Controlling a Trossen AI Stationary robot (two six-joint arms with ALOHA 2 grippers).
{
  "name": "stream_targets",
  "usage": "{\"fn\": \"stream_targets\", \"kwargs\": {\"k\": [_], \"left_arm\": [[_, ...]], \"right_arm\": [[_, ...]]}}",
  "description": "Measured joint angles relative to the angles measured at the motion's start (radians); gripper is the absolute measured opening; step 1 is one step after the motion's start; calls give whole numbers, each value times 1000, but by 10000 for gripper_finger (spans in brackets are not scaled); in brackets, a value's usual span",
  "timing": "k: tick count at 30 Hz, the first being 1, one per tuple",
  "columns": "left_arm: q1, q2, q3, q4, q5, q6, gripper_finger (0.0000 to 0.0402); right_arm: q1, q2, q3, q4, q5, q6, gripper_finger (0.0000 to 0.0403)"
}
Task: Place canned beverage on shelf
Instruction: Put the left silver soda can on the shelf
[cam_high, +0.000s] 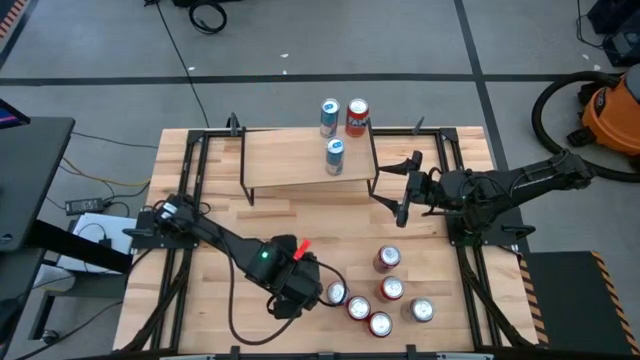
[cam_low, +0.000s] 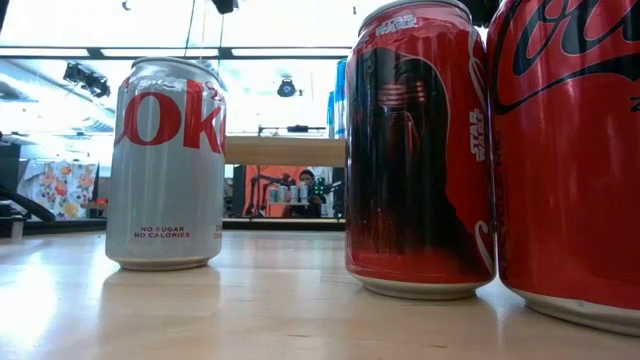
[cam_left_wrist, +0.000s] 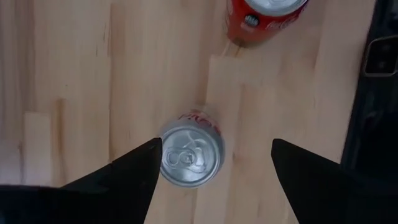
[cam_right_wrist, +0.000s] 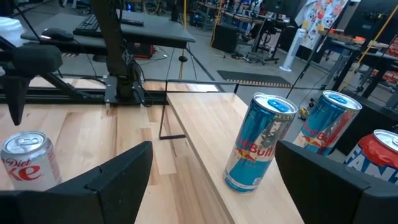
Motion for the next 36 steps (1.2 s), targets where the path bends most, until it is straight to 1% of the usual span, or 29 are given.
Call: {"fn": "stream_targets", "kwargs": {"k": [5, 11, 16, 20, 23, 29, 36], "left_arm": [[1, 8, 0, -11, 0, -1, 314], [2, 8, 0, -20, -54, 45, 314], [0, 8, 0, -20, -66, 72, 314], [0, 7, 0, -34, -97, 71, 314], [4, 7, 0, -33, -101, 46, 315], [50, 7, 0, -29, 10, 40, 315], [89, 7, 0, -26, 100, 43, 316]], "right_arm": [[0, 0, 0, 11, -8, 0, 349], [0, 0, 0, 11, -9, 0, 349], [0, 0, 0, 12, -9, 0, 349], [0, 0, 0, 13, -9, 4, 349], [0, 0, 0, 16, -9, 4, 349], [0, 0, 0, 31, -9, 3, 349], [0, 0, 0, 36, -9, -2, 349]]}}
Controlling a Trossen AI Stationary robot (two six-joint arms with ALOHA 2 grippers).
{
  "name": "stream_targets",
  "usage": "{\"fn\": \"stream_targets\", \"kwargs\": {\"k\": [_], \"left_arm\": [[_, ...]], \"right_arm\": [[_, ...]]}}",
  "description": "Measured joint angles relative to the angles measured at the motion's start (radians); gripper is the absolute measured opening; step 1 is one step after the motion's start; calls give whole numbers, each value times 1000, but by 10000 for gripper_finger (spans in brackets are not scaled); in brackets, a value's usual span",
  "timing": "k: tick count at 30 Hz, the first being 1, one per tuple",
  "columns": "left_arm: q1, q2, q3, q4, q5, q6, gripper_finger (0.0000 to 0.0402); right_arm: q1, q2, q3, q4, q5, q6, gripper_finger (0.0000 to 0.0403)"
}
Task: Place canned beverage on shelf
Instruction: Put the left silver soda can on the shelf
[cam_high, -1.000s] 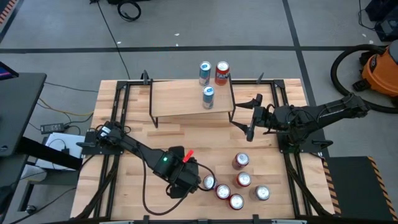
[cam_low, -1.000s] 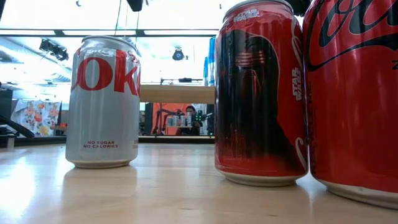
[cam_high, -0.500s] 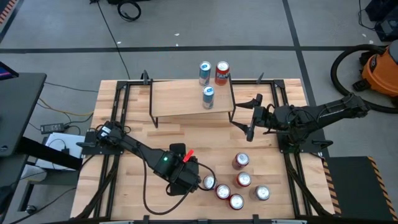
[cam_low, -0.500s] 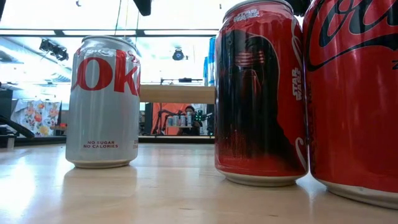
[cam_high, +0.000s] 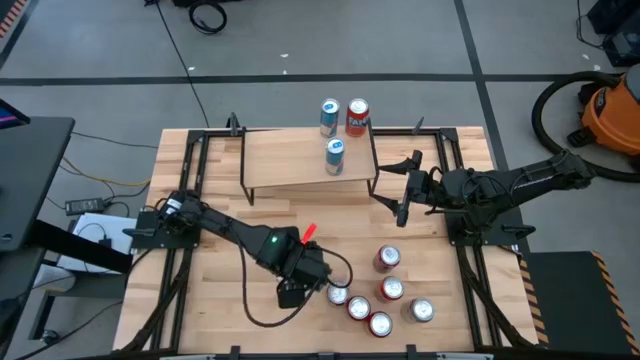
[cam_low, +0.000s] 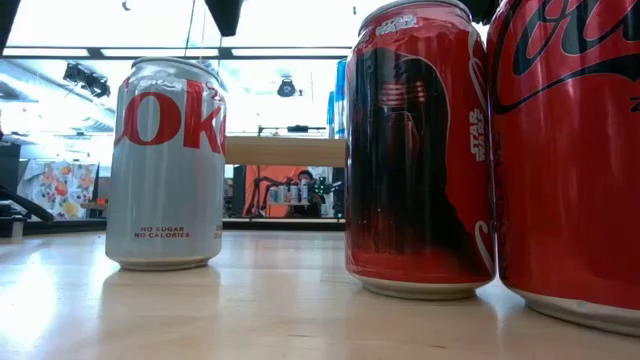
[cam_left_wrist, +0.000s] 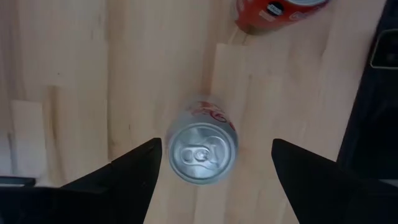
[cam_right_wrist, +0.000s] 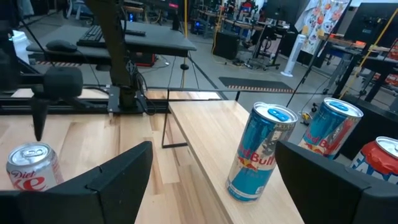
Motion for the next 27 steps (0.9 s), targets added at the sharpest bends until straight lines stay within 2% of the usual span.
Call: {"fn": "stream_targets", "kwargs": {"k": [4, 9, 12, 19, 27], "left_arm": [[23, 6, 0, 18, -2, 6, 316], [38, 6, 0, 66, -3, 190, 311], [40, 6, 0, 65, -26, 232, 307], [61, 6, 0, 135, -46, 256, 307], [77, 6, 0, 332, -48, 256, 307]], "right_arm": [[0, 0, 0, -16, -7, -5, 349], [0, 0, 0, -19, -9, -5, 349], [0, 0, 0, -14, -9, 3, 349], [0, 0, 0, -7, -9, 3, 349], [0, 0, 0, -7, -9, 3, 349]]}}
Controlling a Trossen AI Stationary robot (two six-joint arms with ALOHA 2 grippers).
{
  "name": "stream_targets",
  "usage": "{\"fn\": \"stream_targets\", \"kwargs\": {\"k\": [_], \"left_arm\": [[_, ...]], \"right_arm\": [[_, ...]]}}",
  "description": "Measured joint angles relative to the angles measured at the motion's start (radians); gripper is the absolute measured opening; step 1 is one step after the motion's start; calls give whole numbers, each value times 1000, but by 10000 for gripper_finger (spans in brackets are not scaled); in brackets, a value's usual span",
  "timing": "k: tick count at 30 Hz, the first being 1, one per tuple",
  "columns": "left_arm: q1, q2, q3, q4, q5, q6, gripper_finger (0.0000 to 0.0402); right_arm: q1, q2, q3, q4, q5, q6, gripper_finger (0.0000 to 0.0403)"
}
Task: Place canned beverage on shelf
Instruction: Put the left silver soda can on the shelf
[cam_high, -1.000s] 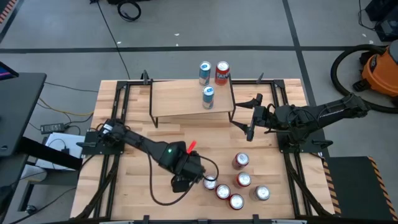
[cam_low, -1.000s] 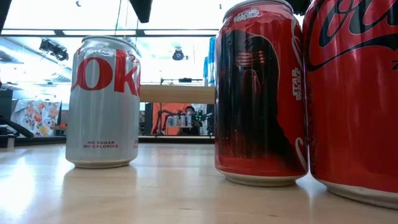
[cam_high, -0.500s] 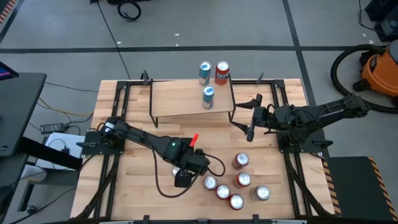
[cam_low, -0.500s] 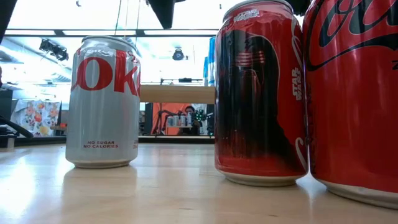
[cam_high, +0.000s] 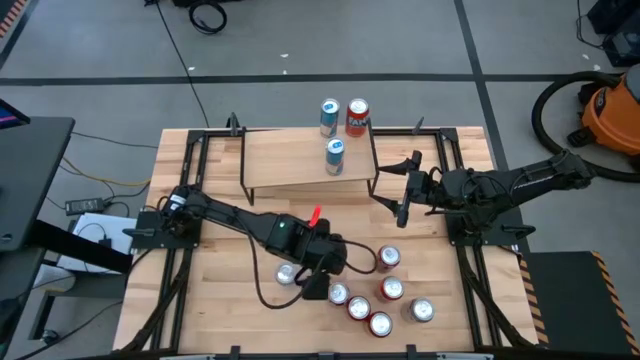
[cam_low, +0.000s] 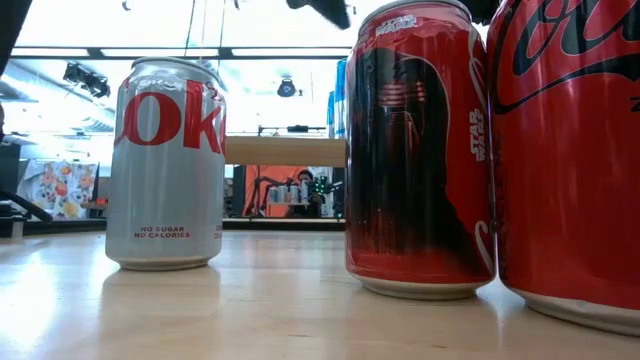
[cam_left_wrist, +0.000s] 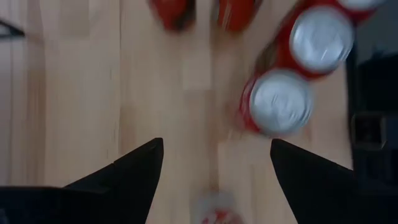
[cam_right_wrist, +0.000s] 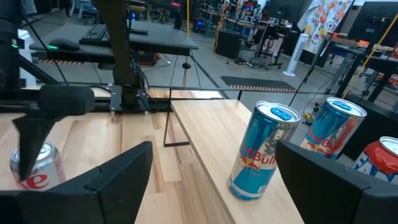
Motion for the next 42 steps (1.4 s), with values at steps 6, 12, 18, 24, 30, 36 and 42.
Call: {"fn": "stream_targets", "kwargs": {"k": [6, 12, 18, 24, 30, 36, 42], "left_arm": [[5, 0, 0, 115, -82, 16, 307], [5, -7, 1, 118, -162, 81, 307], [3, -14, 1, 121, -169, 117, 307], [15, -14, 1, 121, -111, 25, 338], [54, -14, 1, 102, -3, 0, 391], [57, -14, 1, 114, -5, -11, 395], [61, -14, 1, 139, -28, -16, 376]], "right_arm": [[0, 0, 0, 0, 0, 0, 349], [0, 0, 0, 0, 0, 0, 349], [0, 0, 0, 0, 1, 0, 349], [0, 0, 0, 0, 1, 0, 349], [0, 0, 0, 0, 1, 0, 349], [0, 0, 0, 0, 1, 0, 349], [0, 0, 0, 0, 1, 0, 349]]}}
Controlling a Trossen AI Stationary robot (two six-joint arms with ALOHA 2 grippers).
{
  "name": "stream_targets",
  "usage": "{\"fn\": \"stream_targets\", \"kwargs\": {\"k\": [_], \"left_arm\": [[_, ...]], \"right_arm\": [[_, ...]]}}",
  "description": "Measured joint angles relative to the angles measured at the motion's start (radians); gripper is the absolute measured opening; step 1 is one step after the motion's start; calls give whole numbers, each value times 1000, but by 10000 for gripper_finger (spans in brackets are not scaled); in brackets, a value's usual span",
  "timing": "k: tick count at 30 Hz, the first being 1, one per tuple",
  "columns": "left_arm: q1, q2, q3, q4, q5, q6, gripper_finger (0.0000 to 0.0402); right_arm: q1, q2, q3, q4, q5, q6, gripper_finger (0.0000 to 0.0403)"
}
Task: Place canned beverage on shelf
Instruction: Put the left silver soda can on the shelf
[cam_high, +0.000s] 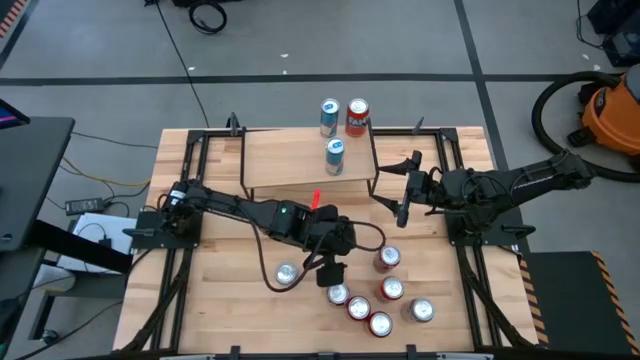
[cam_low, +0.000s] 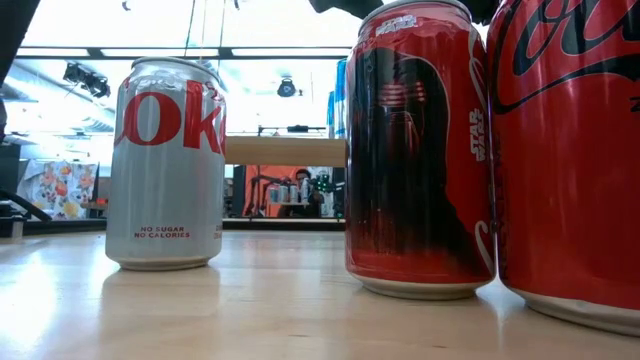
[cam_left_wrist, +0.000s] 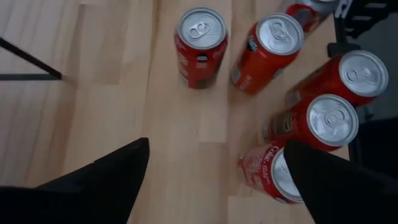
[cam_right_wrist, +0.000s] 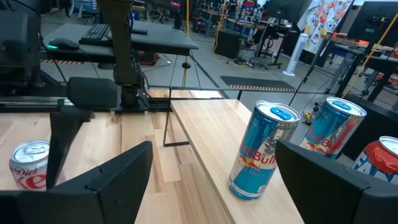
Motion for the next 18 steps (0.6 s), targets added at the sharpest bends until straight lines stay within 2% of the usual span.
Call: {"fn": "stream_targets", "kwargs": {"k": [3, 9, 11, 14, 18], "left_arm": [[-6, 0, 0, 0, -7, 6, 328], [-14, 0, 0, 0, -4, 43, 189], [-14, 0, 0, -2, -2, 70, 169], [-14, 0, 0, 0, 4, 31, 187], [-12, 0, 0, -1, 5, 20, 274]], "right_arm": [[0, 0, 0, 0, 0, 0, 349], [0, 0, 0, 0, 0, 0, 349], [0, 0, 0, 0, 0, 0, 349], [0, 0, 0, 0, 0, 0, 349], [0, 0, 0, 0, 0, 0, 349]]}}
